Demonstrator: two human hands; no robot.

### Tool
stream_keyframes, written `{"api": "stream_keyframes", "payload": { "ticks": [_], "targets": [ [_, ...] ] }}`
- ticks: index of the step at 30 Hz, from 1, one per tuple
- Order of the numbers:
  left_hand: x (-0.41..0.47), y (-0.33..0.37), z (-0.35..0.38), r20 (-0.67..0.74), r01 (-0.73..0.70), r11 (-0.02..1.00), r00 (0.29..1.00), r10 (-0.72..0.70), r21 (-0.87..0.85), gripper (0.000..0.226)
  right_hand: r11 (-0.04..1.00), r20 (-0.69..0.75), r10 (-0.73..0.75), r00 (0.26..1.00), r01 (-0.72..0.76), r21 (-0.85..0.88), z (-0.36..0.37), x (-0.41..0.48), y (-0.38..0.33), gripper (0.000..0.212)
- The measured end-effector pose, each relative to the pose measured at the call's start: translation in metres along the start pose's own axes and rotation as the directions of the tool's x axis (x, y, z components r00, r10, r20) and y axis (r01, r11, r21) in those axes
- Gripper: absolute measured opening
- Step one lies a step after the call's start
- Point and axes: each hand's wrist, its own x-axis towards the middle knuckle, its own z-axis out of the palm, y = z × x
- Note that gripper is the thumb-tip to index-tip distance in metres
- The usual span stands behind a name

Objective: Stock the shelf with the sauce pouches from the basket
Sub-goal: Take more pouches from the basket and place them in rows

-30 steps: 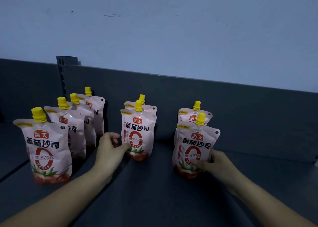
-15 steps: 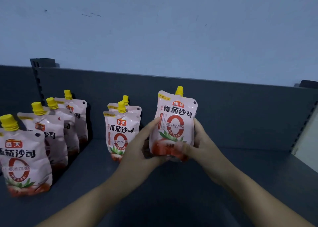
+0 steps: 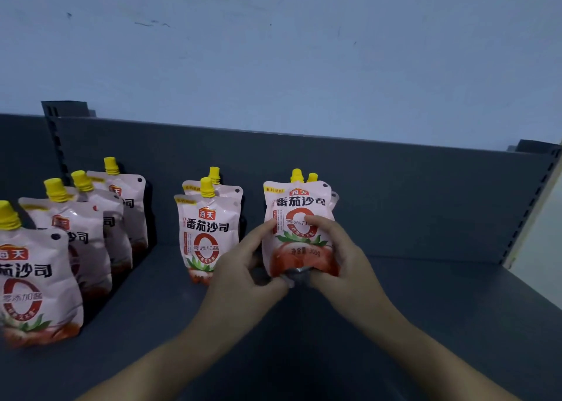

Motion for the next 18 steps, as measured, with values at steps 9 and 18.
{"api": "stream_keyframes", "payload": {
  "ticks": [9, 18],
  "targets": [
    [0.006, 0.002, -0.006, -0.003, -0.125, 0.983, 0.992, 0.126, 0.137, 0.067, 0.994, 0.093, -0.054, 0.994, 0.063, -0.092, -0.009, -0.002, -0.004, 0.069],
    [0.0, 0.012, -0.013, 0.241, -0.03, 0.983, 0.968, 0.074, -0.183, 0.069, 0.995, 0.188, -0.06, 0.98, 0.075, -0.069, -0.026, -0.012, -0.003, 0.071]
  ]
}}
